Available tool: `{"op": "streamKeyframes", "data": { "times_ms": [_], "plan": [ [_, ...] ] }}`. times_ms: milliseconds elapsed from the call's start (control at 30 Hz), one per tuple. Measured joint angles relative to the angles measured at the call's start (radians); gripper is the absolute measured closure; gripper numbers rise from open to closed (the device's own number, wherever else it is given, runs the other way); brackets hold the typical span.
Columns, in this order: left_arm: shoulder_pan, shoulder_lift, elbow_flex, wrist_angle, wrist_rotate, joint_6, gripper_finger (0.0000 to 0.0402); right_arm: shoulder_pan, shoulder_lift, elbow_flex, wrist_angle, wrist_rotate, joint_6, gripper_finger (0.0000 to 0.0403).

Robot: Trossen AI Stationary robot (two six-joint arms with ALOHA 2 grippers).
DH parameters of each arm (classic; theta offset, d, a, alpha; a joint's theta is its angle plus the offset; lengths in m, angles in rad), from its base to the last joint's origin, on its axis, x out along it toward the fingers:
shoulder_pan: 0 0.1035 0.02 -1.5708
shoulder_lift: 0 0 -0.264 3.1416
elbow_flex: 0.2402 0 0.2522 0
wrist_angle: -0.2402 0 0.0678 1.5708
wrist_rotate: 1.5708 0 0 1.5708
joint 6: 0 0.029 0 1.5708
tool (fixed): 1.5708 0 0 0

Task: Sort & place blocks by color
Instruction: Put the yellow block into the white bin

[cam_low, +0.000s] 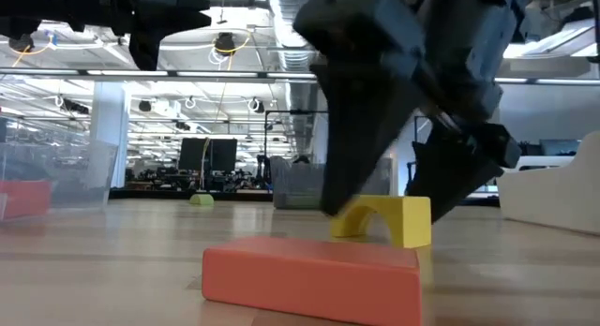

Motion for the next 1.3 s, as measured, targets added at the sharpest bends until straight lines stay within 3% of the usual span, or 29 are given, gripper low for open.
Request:
{"op": "streamKeyframes", "data": {
  "times_ms": [433, 800, 1033, 1133, 1300],
  "plan": [
    [0.0, 0.003, 0.0, -0.009, 0.01, -0.002, 0.0304, -0.041, 0.004, 0.048, -0.273, 0.005, -0.101, 0.012],
    [0.0, 0.003, 0.0, -0.015, 0.009, 0.003, 0.0304, -0.053, 0.004, 0.076, -0.273, 0.001, -0.319, 0.0305],
    [0.0, 0.003, 0.0, -0.016, 0.008, 0.003, 0.0304, -0.05, 0.003, 0.108, -0.274, 0.014, -0.363, 0.0386],
    [0.0, 0.003, 0.0, -0.023, 0.008, 0.005, 0.0304, -0.05, 0.003, 0.12, -0.274, 0.035, -0.375, 0.0395],
    [0.0, 0.003, 0.0, -0.03, 0.012, 0.022, 0.0304, -0.053, 0.003, 0.133, -0.276, 0.07, -0.4, 0.0359]
  ]
}}
